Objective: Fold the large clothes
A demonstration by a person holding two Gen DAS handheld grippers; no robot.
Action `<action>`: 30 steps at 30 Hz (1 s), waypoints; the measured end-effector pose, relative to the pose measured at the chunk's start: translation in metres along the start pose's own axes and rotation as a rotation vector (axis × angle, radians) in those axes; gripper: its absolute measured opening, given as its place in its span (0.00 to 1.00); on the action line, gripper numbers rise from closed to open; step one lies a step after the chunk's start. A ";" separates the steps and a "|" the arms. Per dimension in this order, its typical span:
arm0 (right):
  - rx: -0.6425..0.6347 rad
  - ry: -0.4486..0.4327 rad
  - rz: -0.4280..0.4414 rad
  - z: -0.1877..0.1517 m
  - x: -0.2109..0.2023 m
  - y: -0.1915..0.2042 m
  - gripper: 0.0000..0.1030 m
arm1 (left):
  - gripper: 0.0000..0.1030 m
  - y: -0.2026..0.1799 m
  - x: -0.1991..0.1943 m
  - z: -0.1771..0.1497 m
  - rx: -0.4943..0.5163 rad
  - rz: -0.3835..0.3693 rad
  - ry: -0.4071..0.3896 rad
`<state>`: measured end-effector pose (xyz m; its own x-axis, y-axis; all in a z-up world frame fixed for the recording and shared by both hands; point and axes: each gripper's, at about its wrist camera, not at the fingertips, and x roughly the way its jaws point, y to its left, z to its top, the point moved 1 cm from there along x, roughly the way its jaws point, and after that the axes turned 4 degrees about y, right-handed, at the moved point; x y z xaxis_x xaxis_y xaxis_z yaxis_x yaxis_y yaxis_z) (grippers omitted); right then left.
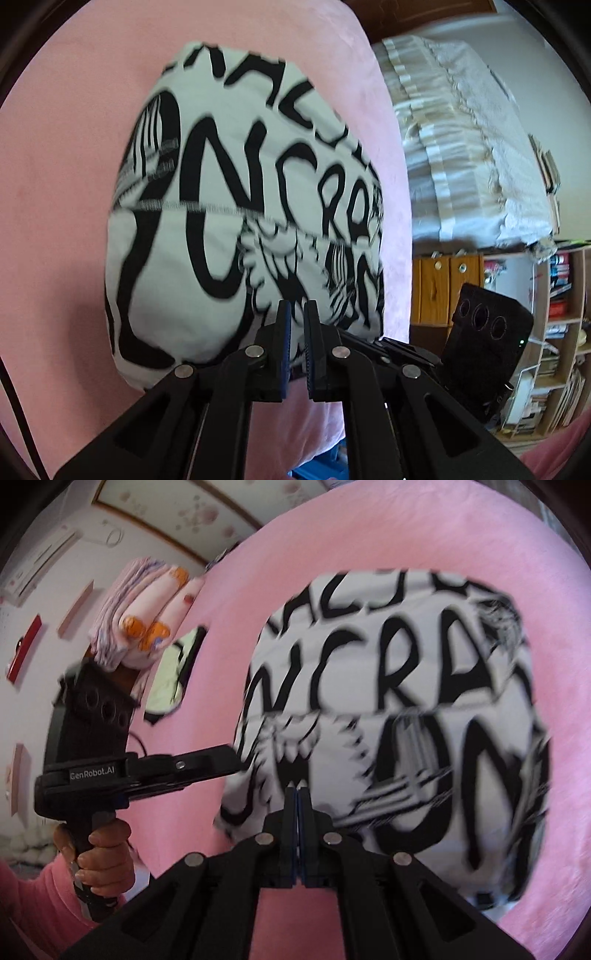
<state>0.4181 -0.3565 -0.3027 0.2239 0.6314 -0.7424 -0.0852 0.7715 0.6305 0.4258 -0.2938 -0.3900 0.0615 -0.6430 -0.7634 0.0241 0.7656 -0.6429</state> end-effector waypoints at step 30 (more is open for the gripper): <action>0.434 -0.144 -0.046 -0.026 -0.079 -0.124 0.64 | 0.79 0.033 -0.034 0.013 -0.043 0.347 -0.015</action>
<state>0.3854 -0.4999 -0.3285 0.3530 0.5567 -0.7520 0.3353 0.6751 0.6572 0.4372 -0.2465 -0.3849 0.0730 -0.3438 -0.9362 -0.0432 0.9367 -0.3473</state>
